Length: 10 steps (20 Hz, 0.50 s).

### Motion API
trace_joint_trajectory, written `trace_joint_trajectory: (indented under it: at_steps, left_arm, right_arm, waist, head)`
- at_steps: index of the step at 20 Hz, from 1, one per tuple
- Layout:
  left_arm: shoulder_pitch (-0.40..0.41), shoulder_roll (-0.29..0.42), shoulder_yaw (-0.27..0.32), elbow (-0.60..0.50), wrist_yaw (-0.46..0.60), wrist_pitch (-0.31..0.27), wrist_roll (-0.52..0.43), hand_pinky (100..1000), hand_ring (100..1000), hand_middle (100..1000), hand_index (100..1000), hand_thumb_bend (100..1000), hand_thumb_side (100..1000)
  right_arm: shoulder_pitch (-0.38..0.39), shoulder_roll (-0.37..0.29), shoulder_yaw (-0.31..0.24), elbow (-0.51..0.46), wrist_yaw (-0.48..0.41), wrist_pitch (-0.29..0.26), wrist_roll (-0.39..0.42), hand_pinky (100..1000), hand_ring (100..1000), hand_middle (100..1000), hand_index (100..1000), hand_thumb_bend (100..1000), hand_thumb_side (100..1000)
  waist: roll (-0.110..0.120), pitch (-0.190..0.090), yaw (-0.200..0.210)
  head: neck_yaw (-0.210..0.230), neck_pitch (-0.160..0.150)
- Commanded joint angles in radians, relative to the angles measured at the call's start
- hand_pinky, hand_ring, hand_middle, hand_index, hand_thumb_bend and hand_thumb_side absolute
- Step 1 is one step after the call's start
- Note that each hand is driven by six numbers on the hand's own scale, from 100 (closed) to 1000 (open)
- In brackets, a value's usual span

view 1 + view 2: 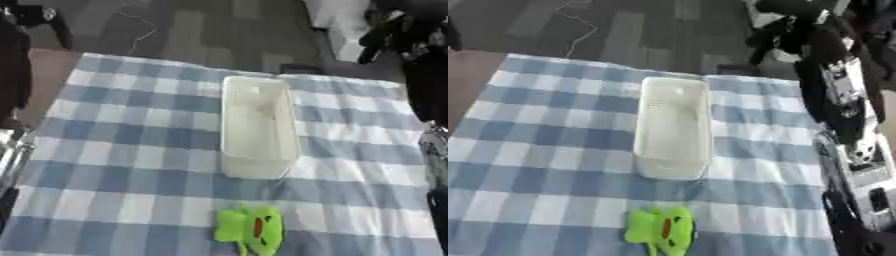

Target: Pick up objects on the table and place them in the box.

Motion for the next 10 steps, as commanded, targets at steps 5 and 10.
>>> trace_joint_trajectory:
  at_steps: [5,10]
  left_arm:
    - [-0.005,0.018,-0.002,-0.011,-0.002,-0.001,-0.016,194,759,852,823,260,994]
    - [-0.002,0.016,-0.009,-0.011,0.0,-0.002,-0.026,174,759,855,823,259,994]
  right_arm:
    - [-0.056,-0.176,0.098,0.023,0.049,-0.202,0.067,640,679,775,766,217,936]
    - [-0.039,-0.2,0.148,0.027,0.057,-0.255,0.088,643,685,786,796,236,949]
  waist:
    - [0.002,-0.01,-0.001]
    - [0.002,-0.009,-0.002]
  head:
    - [0.012,0.016]
    - [0.005,0.025]
